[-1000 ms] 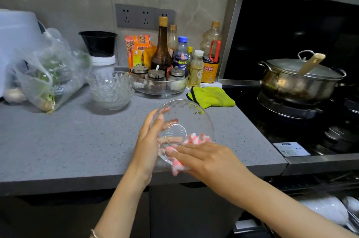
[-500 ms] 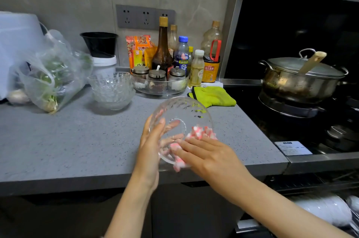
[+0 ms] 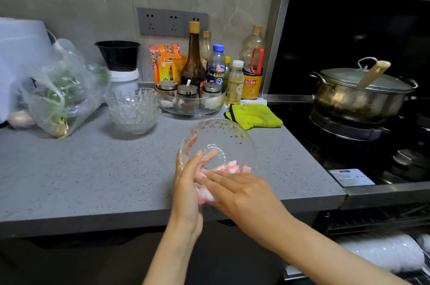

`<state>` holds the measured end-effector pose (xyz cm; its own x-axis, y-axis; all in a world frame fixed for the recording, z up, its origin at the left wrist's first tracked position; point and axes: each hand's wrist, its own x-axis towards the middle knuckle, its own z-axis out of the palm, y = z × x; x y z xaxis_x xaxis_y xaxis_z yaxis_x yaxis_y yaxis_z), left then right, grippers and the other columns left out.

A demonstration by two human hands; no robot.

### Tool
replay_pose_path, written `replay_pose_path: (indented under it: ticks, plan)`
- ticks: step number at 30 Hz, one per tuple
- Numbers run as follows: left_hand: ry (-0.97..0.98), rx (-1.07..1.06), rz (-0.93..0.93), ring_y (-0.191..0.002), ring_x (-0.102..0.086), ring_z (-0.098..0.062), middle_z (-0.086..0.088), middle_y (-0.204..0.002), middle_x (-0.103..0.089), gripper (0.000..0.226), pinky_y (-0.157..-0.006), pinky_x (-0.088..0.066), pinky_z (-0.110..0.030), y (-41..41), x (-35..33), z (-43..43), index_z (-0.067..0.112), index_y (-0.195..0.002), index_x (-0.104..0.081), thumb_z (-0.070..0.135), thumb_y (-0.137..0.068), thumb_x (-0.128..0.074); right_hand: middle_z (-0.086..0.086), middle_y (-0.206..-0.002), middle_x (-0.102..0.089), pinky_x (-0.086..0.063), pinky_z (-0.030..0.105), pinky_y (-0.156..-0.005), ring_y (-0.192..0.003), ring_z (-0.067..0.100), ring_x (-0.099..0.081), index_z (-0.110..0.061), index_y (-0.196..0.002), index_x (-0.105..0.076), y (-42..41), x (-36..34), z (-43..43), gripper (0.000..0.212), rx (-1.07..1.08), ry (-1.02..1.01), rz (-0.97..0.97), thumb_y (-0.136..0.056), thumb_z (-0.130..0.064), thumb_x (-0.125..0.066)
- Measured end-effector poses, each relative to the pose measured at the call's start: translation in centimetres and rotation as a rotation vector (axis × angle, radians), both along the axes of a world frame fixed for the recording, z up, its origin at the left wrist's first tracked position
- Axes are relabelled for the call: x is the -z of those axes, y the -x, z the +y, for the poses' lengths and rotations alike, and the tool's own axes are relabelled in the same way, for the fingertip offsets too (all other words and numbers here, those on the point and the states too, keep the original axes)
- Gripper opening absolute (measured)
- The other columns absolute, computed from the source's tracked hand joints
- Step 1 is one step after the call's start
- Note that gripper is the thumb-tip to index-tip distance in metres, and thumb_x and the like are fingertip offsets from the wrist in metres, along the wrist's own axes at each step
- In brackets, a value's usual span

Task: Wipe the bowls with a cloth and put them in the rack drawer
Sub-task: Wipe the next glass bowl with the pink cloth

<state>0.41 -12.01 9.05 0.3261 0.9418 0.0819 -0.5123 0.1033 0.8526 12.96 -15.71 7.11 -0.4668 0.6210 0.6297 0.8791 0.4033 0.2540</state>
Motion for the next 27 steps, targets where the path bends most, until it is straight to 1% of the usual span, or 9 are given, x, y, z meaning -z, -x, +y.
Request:
replay_pose_path:
  ticks: [2,6,8,10,14,18,20,24,27]
  plan:
    - [-0.017,0.017,0.048,-0.093,-0.071,-0.031,-0.007,-0.11,-0.072,0.049,-0.071,-0.058,-0.037,0.6,-0.7,0.4,0.034,-0.125,-0.056,0.043,-0.077,-0.053,0.002,-0.123,-0.067,-0.051,0.03,-0.09,-0.112,0.018,-0.064,-0.012,-0.122,-0.066,-0.4,0.0,0.0,0.037,-0.036,0.022,0.003,-0.086,-0.021,-0.068]
    - [-0.121,0.029,0.178,-0.093,-0.071,-0.029,-0.006,-0.108,-0.072,0.048,-0.073,-0.059,-0.034,2.1,-1.4,2.1,0.034,-0.125,-0.057,0.048,-0.08,-0.049,0.002,-0.118,-0.069,-0.042,0.034,-0.1,-0.111,0.02,-0.063,-0.014,-0.116,-0.069,-2.0,-0.7,0.2,0.038,-0.028,-0.027,-0.122,-0.101,-0.034,-0.041]
    - [-0.13,-0.013,0.152,-0.1,-0.07,-0.026,-0.003,-0.11,-0.072,0.046,-0.071,-0.057,-0.03,1.7,-1.2,1.6,0.037,-0.12,-0.06,0.046,-0.076,-0.06,0.002,-0.118,-0.068,-0.041,0.032,-0.099,-0.11,0.021,-0.064,-0.013,-0.116,-0.069,-1.5,-0.8,0.5,0.035,0.007,-0.048,-0.134,-0.099,-0.03,-0.044]
    - [-0.078,-0.05,0.096,-0.101,-0.069,-0.027,-0.001,-0.116,-0.07,0.051,-0.079,-0.055,-0.038,0.6,-0.7,0.7,0.041,-0.116,-0.061,0.038,-0.066,-0.073,0.002,-0.116,-0.07,-0.046,0.028,-0.09,-0.106,0.018,-0.066,-0.012,-0.116,-0.069,-0.1,-0.6,0.5,0.035,0.018,-0.05,-0.039,-0.092,-0.027,-0.048]
    - [-0.001,-0.031,0.046,-0.097,-0.07,-0.034,-0.008,-0.113,-0.071,0.041,-0.086,-0.053,-0.048,0.4,-0.6,0.5,0.037,-0.118,-0.06,0.04,-0.077,-0.057,0.003,-0.12,-0.068,-0.047,0.027,-0.089,-0.107,0.017,-0.065,-0.01,-0.119,-0.067,0.7,-0.1,0.6,0.033,-0.042,-0.023,0.063,-0.092,-0.025,-0.055]
    - [-0.093,0.048,0.214,-0.093,-0.071,-0.029,-0.006,-0.11,-0.072,0.038,-0.076,-0.055,-0.04,2.3,-1.0,2.3,0.04,-0.12,-0.059,0.047,-0.084,-0.048,0.0,-0.116,-0.069,-0.044,0.033,-0.097,-0.108,0.019,-0.064,-0.016,-0.116,-0.07,-1.8,-0.6,0.4,0.04,-0.06,-0.048,-0.096,-0.103,-0.035,-0.037]
    - [-0.079,0.048,0.187,-0.093,-0.071,-0.028,-0.006,-0.112,-0.071,0.037,-0.074,-0.054,-0.035,2.0,-1.0,1.9,0.038,-0.122,-0.059,0.04,-0.086,-0.052,-0.001,-0.114,-0.07,-0.046,0.032,-0.093,-0.106,0.019,-0.065,-0.017,-0.115,-0.07,-1.9,-1.0,0.2,0.036,-0.012,-0.066,-0.133,-0.101,-0.032,-0.041]
    - [0.009,0.013,0.004,-0.087,-0.072,-0.031,-0.007,-0.111,-0.071,0.053,-0.061,-0.057,-0.031,-0.3,-0.8,-0.2,0.033,-0.121,-0.059,0.03,-0.068,-0.068,-0.005,-0.109,-0.072,-0.052,0.026,-0.074,-0.099,0.011,-0.067,-0.015,-0.111,-0.072,0.7,-0.7,-0.2,0.031,0.009,-0.067,0.082,-0.092,-0.029,-0.051]
    - [0.02,0.022,0.061,-0.089,-0.072,-0.033,-0.009,-0.112,-0.07,0.044,-0.071,-0.06,-0.042,0.4,-1.2,0.3,0.034,-0.123,-0.058,0.043,-0.08,-0.053,-0.002,-0.118,-0.069,-0.049,0.025,-0.087,-0.108,0.012,-0.064,-0.014,-0.118,-0.069,0.1,-0.8,-0.3,0.034,-0.073,-0.012,0.102,-0.096,-0.031,-0.049]
